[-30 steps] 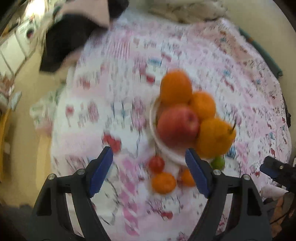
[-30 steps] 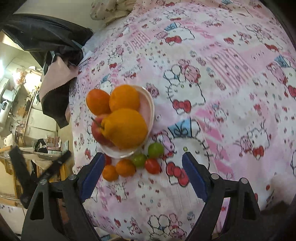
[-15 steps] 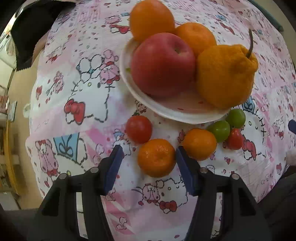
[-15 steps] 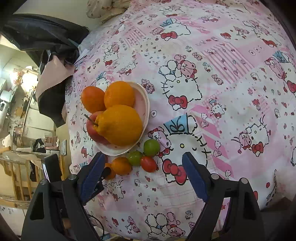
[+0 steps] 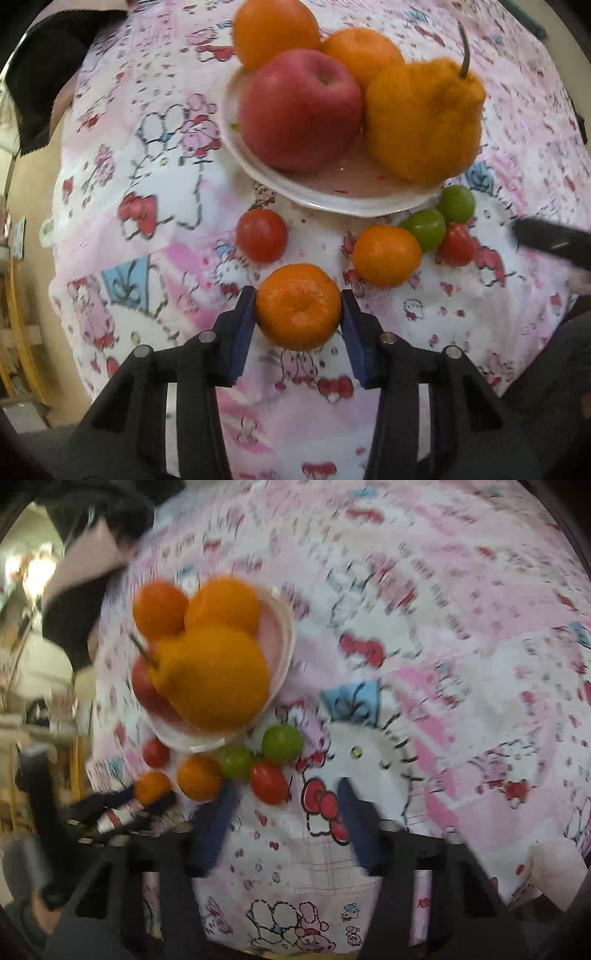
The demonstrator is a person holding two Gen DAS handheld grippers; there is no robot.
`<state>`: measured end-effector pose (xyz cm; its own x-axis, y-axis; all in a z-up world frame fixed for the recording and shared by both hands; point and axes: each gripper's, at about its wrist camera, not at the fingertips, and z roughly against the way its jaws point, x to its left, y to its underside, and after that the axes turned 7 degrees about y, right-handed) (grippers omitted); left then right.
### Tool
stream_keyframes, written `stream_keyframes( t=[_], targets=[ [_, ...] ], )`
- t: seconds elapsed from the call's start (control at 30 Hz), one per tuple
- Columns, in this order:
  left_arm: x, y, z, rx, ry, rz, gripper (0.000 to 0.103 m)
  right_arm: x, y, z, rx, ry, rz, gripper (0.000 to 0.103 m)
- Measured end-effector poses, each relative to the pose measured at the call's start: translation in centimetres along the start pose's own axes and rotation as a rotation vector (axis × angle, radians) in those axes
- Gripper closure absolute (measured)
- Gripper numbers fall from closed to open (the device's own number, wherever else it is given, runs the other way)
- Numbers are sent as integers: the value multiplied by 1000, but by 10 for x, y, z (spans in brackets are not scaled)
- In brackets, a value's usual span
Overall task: Organize fruits
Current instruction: 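Grasp the small mandarin beside the tomatoes with the left gripper, then lift the mandarin with the left gripper while the right gripper grasps a red cherry tomato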
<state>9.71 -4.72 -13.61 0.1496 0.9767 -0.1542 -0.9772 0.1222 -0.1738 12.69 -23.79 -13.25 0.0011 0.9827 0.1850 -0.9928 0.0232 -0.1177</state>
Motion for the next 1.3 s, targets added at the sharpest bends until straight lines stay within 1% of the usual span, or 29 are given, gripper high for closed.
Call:
stream_keyframes(
  t=[0.13, 0.27, 0.43, 0.5, 0.53, 0.57, 0.63, 0.7, 0.8, 0.93, 1.13, 1.23, 1.3],
  targets=[
    [3, 6, 15, -19, 34, 41, 63, 19, 0, -23, 52, 41, 80, 57],
    [13, 3, 22, -30, 33, 61, 63, 34, -2, -36, 63, 88, 126, 57],
    [26, -4, 24, -38, 41, 100, 63, 42, -3, -50, 74, 110, 147, 57],
    [29, -4, 24, -42, 48, 109, 63, 43, -2, -51, 73, 130, 157, 64],
    [31, -5, 25, -45, 54, 114, 63, 42, -2, -50, 69, 115, 153, 70],
    [31, -10, 22, -47, 56, 119, 63, 42, -2, -48, 67, 100, 148, 73],
    [33, -15, 22, -58, 52, 116, 63, 39, -1, -44, 54, 85, 143, 73],
    [30, -16, 20, -57, 40, 114, 63, 36, -1, -39, 51, 51, 133, 73],
    [24, -19, 19, -55, 56, 116, 63, 31, 5, -29, 39, 21, 123, 73],
    [13, -20, 22, -83, 36, 64, 63, 25, 13, -16, 25, -24, 99, 73],
    [10, -20, 22, -105, 24, 53, 63, 14, 19, 2, 4, -113, 53, 73],
    [8, -17, 29, -138, 19, 25, 63, 14, 22, 14, -25, -148, 63, 73],
    [6, -15, 33, -152, 21, 6, 63, 11, 21, 29, -68, -177, 65, 73]
  ],
)
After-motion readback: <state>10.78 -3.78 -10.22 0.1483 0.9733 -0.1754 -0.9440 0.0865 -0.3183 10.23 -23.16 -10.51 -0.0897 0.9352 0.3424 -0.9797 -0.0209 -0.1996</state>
